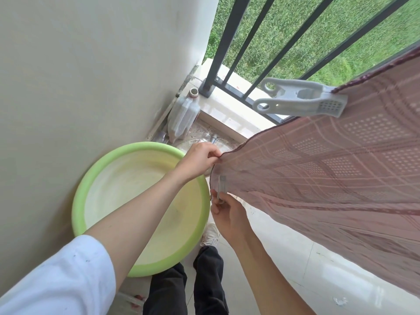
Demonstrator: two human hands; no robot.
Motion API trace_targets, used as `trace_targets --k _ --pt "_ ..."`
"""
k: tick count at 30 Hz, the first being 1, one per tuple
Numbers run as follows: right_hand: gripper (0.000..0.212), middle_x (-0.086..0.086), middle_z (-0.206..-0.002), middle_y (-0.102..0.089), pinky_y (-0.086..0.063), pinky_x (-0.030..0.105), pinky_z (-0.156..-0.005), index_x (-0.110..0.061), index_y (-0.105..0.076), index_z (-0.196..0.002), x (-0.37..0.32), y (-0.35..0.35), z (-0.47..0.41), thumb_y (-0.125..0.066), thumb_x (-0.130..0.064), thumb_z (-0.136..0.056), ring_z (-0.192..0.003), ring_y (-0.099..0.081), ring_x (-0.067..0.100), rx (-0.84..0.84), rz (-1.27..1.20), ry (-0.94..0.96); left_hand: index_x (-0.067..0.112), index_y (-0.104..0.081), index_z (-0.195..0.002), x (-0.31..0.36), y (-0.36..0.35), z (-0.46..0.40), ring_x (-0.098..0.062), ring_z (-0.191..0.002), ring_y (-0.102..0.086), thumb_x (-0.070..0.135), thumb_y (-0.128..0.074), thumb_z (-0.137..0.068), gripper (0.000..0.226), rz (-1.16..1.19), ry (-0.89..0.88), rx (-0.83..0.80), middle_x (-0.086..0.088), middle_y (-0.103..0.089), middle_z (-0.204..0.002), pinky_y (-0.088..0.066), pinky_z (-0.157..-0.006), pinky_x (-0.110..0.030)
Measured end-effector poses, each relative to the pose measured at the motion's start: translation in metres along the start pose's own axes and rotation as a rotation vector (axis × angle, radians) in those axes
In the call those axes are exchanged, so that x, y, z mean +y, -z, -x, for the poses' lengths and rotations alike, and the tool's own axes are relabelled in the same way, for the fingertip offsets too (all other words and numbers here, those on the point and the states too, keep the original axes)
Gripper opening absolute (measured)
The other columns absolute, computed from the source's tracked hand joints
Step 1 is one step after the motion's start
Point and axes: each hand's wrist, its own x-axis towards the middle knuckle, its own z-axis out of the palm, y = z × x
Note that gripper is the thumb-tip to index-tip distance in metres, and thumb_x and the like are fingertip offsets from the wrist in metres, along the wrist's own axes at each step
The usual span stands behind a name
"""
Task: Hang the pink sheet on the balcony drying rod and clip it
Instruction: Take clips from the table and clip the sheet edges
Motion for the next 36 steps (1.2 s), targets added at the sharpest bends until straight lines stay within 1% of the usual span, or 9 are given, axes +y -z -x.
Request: trace_targets --k 6,11,14,19,21,26,29,32,36 --pt "0.010 0.017 -0.087 -0.061 -0.045 0.017 -0.046 0.001 -0.056 -0.096 0.006 0.006 -0.013 -0.053 -0.005 -0.088 -0.060 -0.055 0.013 -0.066 -0.207 -0.079 0.010 -0.072 -0.082 0.002 0.004 -0.007 -0.001 -0.061 -0.053 0.006 -0.067 -0.076 0.009 0.071 0.093 -0.028 0.002 -0.061 -0.069 -0.035 -0.058 -0.005" --pt "0.017 0.024 -0.091 -0.065 -0.055 0.018 -0.057 0.006 -0.055 -0.101 0.026 -0.036 -0.020 -0.054 -0.003 -0.086 -0.069 -0.069 0.022 -0.085 -0.374 -0.124 0.021 -0.070 -0.071 0.001 0.049 -0.014 -0.005 -0.067 -0.060 0.011 -0.072 -0.073 0.009 0.120 0.181 -0.109 0.007 -0.065 -0.066 -0.042 -0.062 -0.007" --pt "0.038 0.021 -0.095 -0.067 -0.054 0.019 -0.054 0.004 -0.055 -0.109 0.037 -0.046 -0.018 -0.062 0.000 -0.072 -0.074 -0.071 0.025 -0.104 -0.435 -0.110 0.018 -0.072 -0.072 0.002 0.057 -0.013 -0.013 -0.078 -0.065 0.016 -0.074 -0.072 0.003 0.112 0.207 -0.132 0.006 -0.067 -0.065 -0.049 -0.078 -0.024" --pt "0.061 0.022 -0.090 -0.070 -0.053 0.020 -0.052 0.009 -0.070 -0.089 0.047 -0.040 -0.020 -0.089 0.008 -0.031 -0.076 -0.071 0.028 -0.209 -0.530 -0.092 0.012 -0.074 -0.076 0.008 0.051 -0.005 -0.022 -0.083 -0.069 0.018 -0.072 -0.072 0.007 0.119 0.234 -0.157 -0.008 -0.074 -0.079 -0.053 -0.085 -0.038" --pt "0.065 0.021 -0.091 -0.069 -0.052 0.019 -0.050 0.006 -0.064 -0.098 0.048 -0.037 -0.024 -0.087 0.008 -0.036 -0.075 -0.071 0.028 -0.193 -0.569 -0.069 0.013 -0.073 -0.075 0.010 0.048 -0.002 -0.022 -0.083 -0.069 0.017 -0.070 -0.073 0.006 0.108 0.231 -0.150 -0.008 -0.074 -0.080 -0.053 -0.083 -0.036" --pt "0.085 0.020 -0.109 -0.060 -0.049 0.019 -0.045 0.003 -0.061 -0.098 0.046 -0.036 -0.025 -0.089 0.012 -0.018 -0.067 -0.071 0.025 -0.240 -0.667 -0.008 0.019 -0.069 -0.068 0.012 0.038 0.006 -0.015 -0.077 -0.066 0.019 -0.069 -0.073 0.005 0.108 0.212 -0.068 0.005 -0.069 -0.069 -0.048 -0.067 -0.019" --pt "0.087 0.020 -0.103 -0.063 -0.049 0.019 -0.046 0.002 -0.060 -0.099 0.046 -0.035 -0.027 -0.090 0.012 -0.018 -0.071 -0.071 0.025 -0.264 -0.679 0.011 0.019 -0.070 -0.068 0.011 0.033 0.014 -0.009 -0.073 -0.063 0.022 -0.068 -0.075 0.008 0.108 0.217 -0.019 0.012 -0.065 -0.064 -0.044 -0.060 -0.014" --pt "0.084 0.019 -0.093 -0.068 -0.049 0.019 -0.046 0.002 -0.061 -0.100 0.045 -0.033 -0.026 -0.090 0.011 -0.021 -0.074 -0.071 0.026 -0.281 -0.659 0.001 0.014 -0.070 -0.070 0.012 0.028 0.017 -0.011 -0.071 -0.063 0.021 -0.065 -0.077 0.012 0.098 0.251 0.010 0.003 -0.068 -0.068 -0.043 -0.057 -0.014" --pt "0.041 0.015 -0.082 -0.071 -0.048 0.019 -0.049 -0.002 -0.060 -0.097 0.044 -0.031 -0.021 -0.074 0.004 -0.059 -0.071 -0.070 0.023 -0.214 -0.577 -0.038 0.003 -0.068 -0.067 0.013 0.022 0.019 -0.013 -0.053 -0.046 0.019 -0.061 -0.078 0.020 0.098 0.283 -0.012 -0.002 -0.056 -0.056 -0.037 -0.049 -0.019"
